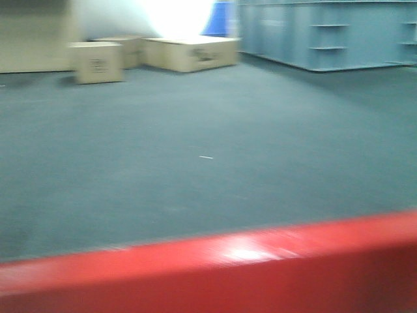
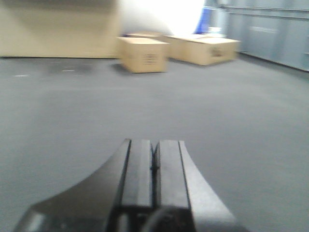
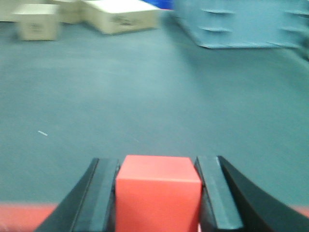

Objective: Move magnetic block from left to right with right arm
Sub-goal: 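Keep holding the red cube while turning toward the second carpeted table, then lower the held red cube toward the second table surface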

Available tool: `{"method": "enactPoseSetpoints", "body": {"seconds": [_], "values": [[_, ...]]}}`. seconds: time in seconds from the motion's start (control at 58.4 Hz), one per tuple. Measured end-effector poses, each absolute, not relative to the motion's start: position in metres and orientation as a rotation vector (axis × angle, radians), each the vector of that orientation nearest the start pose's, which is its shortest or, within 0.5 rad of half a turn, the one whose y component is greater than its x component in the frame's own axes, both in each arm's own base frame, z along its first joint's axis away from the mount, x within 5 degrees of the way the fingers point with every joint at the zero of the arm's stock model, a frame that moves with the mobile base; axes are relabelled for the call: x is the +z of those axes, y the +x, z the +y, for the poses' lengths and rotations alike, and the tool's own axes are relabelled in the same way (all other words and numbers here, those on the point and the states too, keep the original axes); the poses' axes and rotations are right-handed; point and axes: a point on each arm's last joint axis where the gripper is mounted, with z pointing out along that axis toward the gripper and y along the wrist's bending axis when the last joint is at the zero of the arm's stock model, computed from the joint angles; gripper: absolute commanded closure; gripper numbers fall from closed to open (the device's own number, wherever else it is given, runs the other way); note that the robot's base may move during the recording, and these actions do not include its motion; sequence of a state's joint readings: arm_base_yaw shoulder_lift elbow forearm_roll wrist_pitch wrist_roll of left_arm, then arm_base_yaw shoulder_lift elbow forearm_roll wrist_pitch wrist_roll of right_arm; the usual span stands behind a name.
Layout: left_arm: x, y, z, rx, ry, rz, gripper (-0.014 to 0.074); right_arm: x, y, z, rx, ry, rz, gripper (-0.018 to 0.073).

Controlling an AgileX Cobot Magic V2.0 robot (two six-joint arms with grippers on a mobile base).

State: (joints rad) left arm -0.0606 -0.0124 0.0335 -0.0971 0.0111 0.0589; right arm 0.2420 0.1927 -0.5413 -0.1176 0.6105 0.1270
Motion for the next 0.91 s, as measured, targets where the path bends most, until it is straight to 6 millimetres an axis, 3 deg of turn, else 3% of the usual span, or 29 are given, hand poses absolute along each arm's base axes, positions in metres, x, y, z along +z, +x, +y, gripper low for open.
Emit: {"method": "enactPoseSetpoints", "body": {"seconds": [0.908], "values": [[0.2015,0.0566,-0.0035,-0.08,0.018,1.516,0.0722,0.3252,0.0381,0.0031,0.141,-0.135,1.739,0.0323]]}}
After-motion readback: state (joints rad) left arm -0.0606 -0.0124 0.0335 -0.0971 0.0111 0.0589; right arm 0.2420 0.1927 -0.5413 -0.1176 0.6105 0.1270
